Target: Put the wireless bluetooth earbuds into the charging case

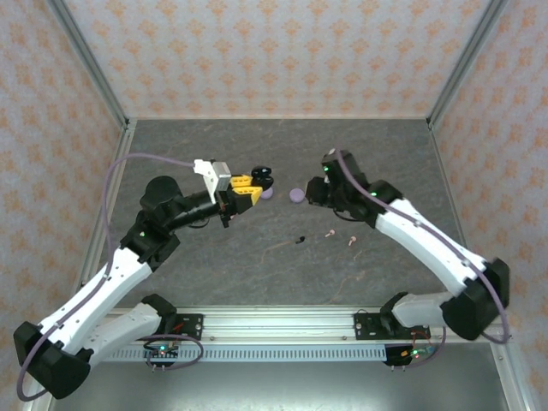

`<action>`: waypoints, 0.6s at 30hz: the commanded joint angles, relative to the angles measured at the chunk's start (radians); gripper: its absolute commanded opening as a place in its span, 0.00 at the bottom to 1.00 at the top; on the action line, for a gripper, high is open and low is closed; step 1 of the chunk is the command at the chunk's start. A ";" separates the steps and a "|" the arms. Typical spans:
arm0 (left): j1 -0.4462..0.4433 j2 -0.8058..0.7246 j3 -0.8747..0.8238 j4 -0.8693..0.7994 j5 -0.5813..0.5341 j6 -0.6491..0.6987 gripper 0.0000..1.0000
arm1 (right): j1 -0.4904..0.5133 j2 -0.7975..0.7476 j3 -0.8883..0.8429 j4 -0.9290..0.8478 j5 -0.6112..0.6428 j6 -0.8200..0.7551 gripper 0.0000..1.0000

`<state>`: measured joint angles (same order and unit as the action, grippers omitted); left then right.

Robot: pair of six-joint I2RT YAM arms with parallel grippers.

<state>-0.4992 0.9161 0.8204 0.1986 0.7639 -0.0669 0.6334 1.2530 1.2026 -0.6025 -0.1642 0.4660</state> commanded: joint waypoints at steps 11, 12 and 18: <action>-0.070 0.207 0.045 0.200 -0.083 0.011 0.00 | 0.166 -0.049 0.306 -0.075 0.056 -0.049 0.18; -0.074 0.215 0.050 0.194 -0.088 0.015 0.00 | 0.169 -0.042 0.315 -0.080 0.063 -0.052 0.18; -0.091 0.240 0.069 0.176 -0.098 0.024 0.00 | 0.173 -0.021 0.303 -0.058 0.082 -0.067 0.18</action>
<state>-0.5797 1.1568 0.8440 0.3264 0.6895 -0.0662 0.7982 1.2289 1.4982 -0.6521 -0.1219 0.4217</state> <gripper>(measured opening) 0.152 0.180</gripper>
